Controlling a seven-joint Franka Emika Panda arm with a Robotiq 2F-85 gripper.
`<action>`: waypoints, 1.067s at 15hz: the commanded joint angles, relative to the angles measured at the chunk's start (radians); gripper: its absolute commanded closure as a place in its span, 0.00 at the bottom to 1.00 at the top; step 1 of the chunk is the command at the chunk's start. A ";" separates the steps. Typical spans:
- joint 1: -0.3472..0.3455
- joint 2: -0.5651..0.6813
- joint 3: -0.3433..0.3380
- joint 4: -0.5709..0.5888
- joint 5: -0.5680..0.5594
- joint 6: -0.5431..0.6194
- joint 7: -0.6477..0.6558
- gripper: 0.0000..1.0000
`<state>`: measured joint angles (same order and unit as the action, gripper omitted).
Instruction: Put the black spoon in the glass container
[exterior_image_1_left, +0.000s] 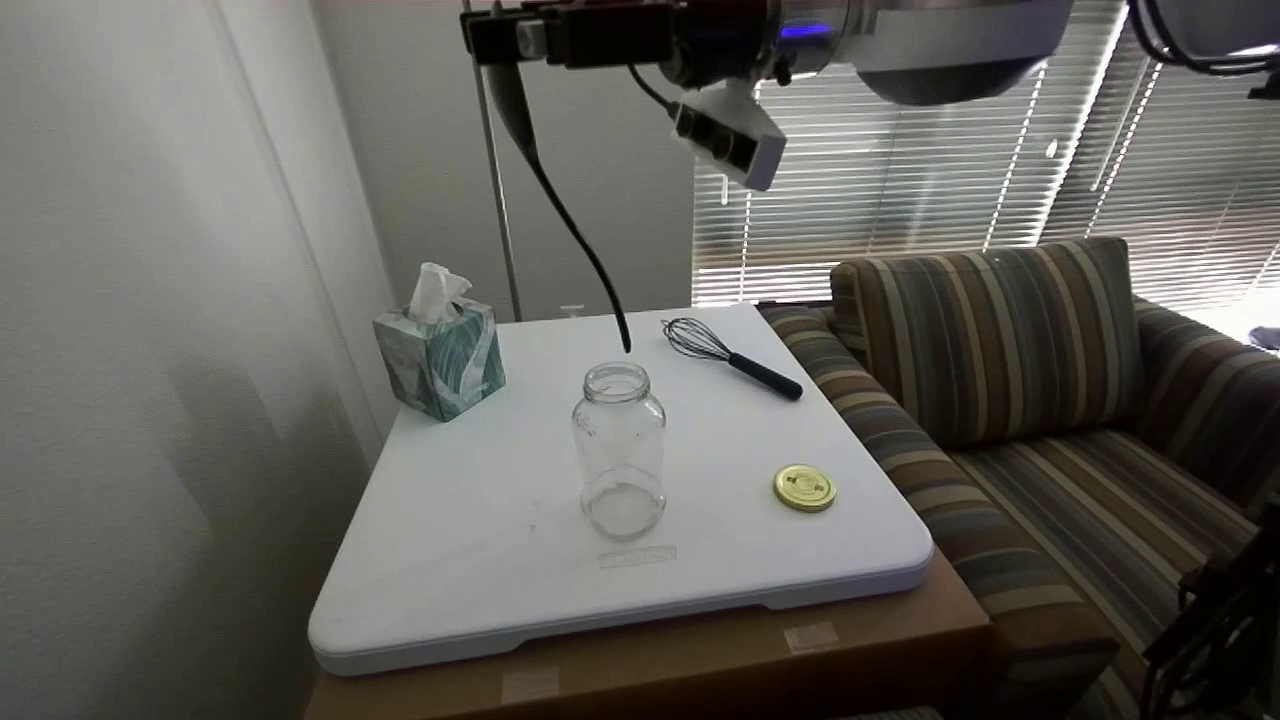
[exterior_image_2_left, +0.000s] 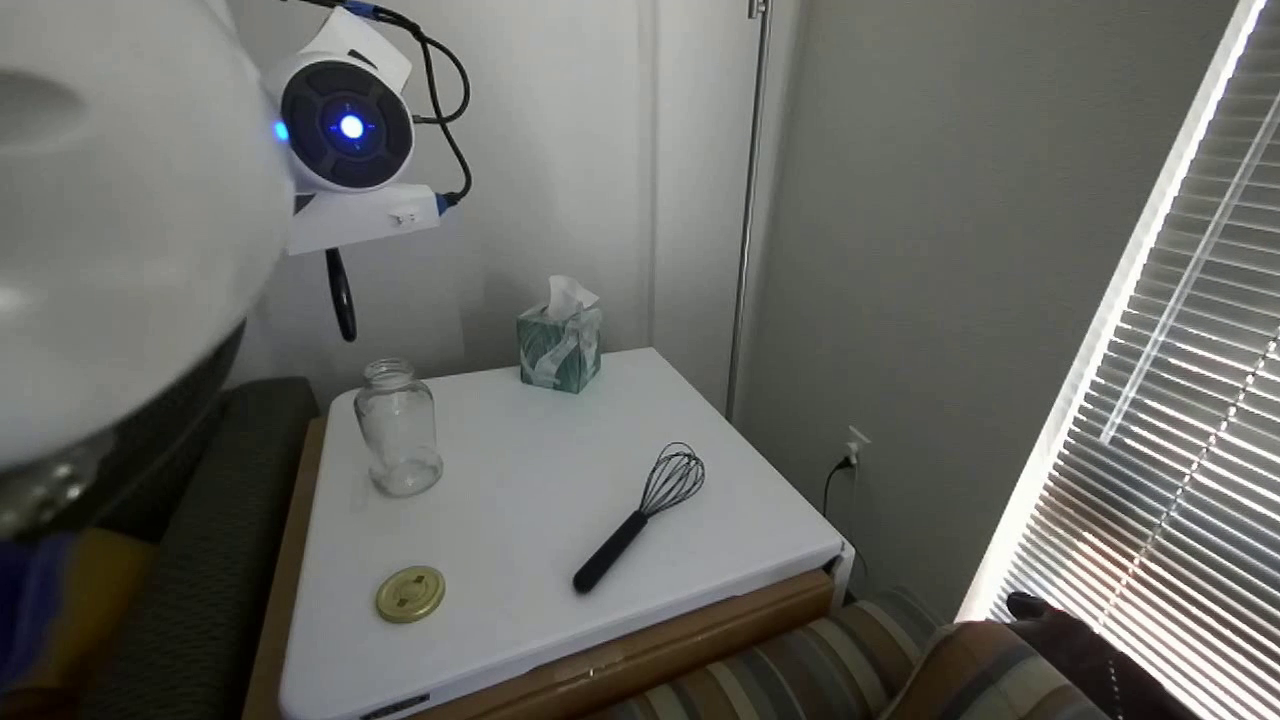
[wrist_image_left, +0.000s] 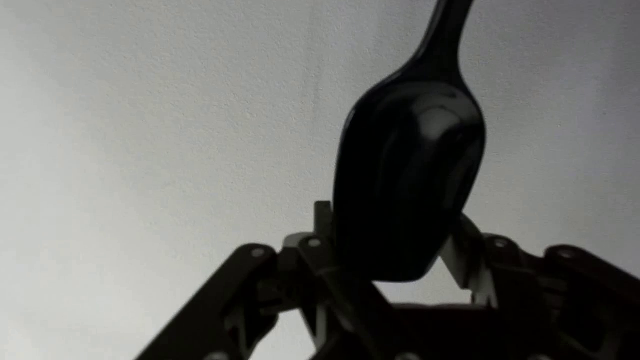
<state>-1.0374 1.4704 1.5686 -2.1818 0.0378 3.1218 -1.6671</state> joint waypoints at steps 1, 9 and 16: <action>-0.003 0.000 0.004 0.036 0.102 -0.039 -0.128 0.72; 0.096 0.001 -0.078 0.189 0.098 -0.061 -0.161 0.72; 0.160 -0.004 -0.138 0.271 0.084 -0.070 -0.098 0.72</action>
<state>-0.8888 1.4723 1.4537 -1.9425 0.1139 3.0769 -1.7780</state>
